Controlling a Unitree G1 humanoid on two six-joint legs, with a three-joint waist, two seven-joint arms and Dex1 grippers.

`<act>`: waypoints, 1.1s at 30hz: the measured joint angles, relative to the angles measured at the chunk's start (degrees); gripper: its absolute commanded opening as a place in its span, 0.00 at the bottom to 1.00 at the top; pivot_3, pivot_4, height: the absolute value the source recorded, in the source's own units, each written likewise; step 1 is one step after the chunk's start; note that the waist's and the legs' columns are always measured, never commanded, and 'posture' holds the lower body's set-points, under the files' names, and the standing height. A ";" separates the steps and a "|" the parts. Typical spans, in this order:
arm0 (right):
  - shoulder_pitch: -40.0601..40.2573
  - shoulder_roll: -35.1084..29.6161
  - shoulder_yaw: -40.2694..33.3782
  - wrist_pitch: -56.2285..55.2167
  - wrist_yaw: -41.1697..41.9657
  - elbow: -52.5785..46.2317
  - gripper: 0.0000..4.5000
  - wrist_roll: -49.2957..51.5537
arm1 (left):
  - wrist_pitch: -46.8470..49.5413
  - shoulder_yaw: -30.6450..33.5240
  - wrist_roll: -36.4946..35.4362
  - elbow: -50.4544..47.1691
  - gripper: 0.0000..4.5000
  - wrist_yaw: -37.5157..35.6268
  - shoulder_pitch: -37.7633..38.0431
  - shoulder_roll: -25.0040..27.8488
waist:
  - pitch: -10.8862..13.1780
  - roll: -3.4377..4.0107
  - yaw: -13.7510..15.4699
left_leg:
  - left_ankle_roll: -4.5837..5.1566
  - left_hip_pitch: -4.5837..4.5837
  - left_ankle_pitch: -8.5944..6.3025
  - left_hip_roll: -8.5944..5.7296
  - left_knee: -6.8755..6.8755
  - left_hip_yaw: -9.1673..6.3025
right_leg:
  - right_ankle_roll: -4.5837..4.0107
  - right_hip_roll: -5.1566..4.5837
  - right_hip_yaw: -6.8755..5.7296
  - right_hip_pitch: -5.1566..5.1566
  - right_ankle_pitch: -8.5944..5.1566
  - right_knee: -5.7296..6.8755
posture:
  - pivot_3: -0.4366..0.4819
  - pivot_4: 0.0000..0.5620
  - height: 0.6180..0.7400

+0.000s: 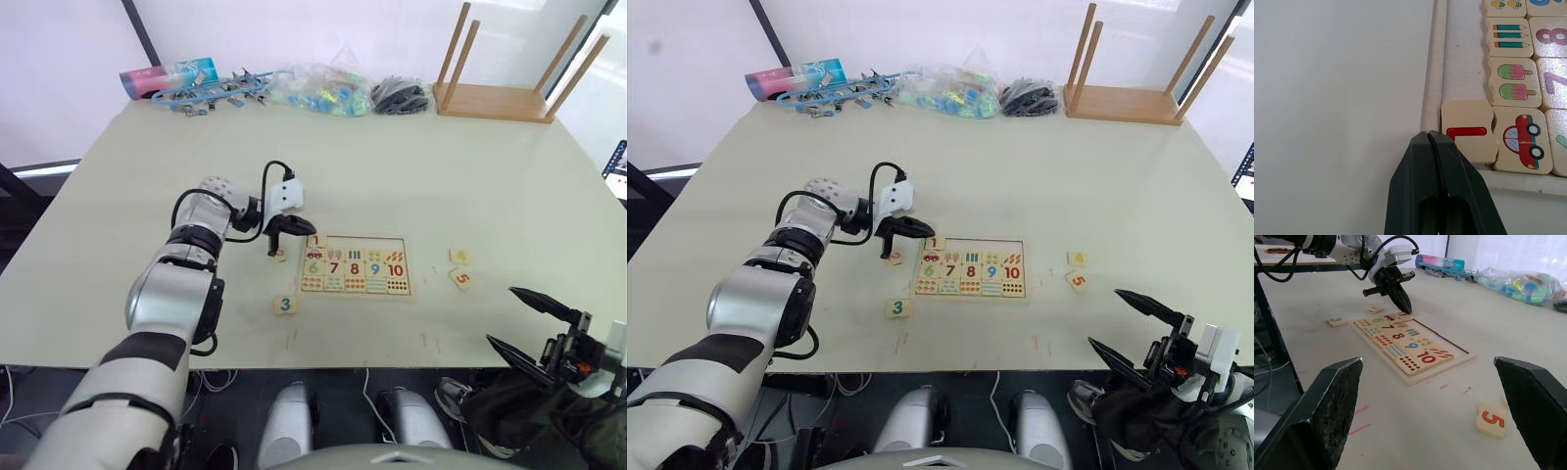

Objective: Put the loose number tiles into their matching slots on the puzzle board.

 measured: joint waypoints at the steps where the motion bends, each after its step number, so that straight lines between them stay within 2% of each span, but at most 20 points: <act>1: -0.20 0.00 0.00 0.00 0.01 0.11 1.00 0.00 | 0.00 0.05 -0.11 0.00 0.01 0.18 0.00 0.04 | 0.00 0.00 -0.01 | 0.00 0.00 0.00 0.00 0.00 0.00 | 0.00 0.00 0.00 0.00 0.00 0.00 | 0.48 0.27 0.99; 15: -1.90 0.00 0.01 0.01 0.36 1.82 1.00 -0.01 | 0.19 4.05 -2.83 0.00 0.01 3.88 -0.02 0.93 | 0.00 0.00 -0.02 | 0.00 0.00 0.00 0.00 0.00 0.00 | 0.00 0.00 0.00 0.00 0.00 0.01 | 0.48 0.27 0.99; 23: -3.41 0.04 0.02 0.86 -0.91 2.50 1.00 -0.02 | 5.15 12.27 -11.84 -0.92 0.01 -2.95 0.45 3.38 | 0.00 0.01 -0.12 | -0.01 0.02 0.00 0.01 0.00 0.01 | 0.01 0.01 0.00 0.00 0.00 0.02 | 0.48 0.27 0.99; 28: -4.54 0.04 0.02 1.53 -2.70 4.47 1.00 -0.28 | 6.90 14.76 -15.30 -2.78 0.01 -5.31 3.26 5.69 | -0.01 0.01 0.00 | -0.01 0.03 0.01 0.01 0.02 0.01 | 0.01 0.00 0.00 0.01 0.00 0.04 | 0.48 0.27 0.99; 30: -5.10 0.01 -0.02 1.66 -3.87 4.84 1.00 -0.60 | 7.95 15.35 -16.59 -4.16 0.12 -6.23 4.77 6.57 | -0.01 0.01 -0.05 | -0.01 0.04 0.01 0.01 0.02 0.02 | 0.01 0.00 0.01 0.01 0.00 0.05 | 0.48 0.27 0.99; 31: -5.49 -0.11 -0.02 1.67 -4.53 5.44 1.00 -1.32 | 8.25 15.95 -17.72 -5.72 0.14 -6.62 6.14 7.17 | -0.01 0.01 -0.10 | -0.01 0.04 0.01 0.02 0.02 0.02 | 0.01 0.00 0.01 0.01 0.00 0.05 | 0.48 0.27 0.99; 33: -5.38 -0.62 -0.20 1.67 -5.60 6.78 1.00 -2.66 | 8.96 17.26 -19.62 -8.24 0.35 -7.38 8.55 8.48 | -0.01 0.02 -0.14 | -0.01 0.04 0.01 0.02 0.02 0.02 | 0.00 0.00 0.01 0.01 0.00 0.05 | 0.48 0.27 0.99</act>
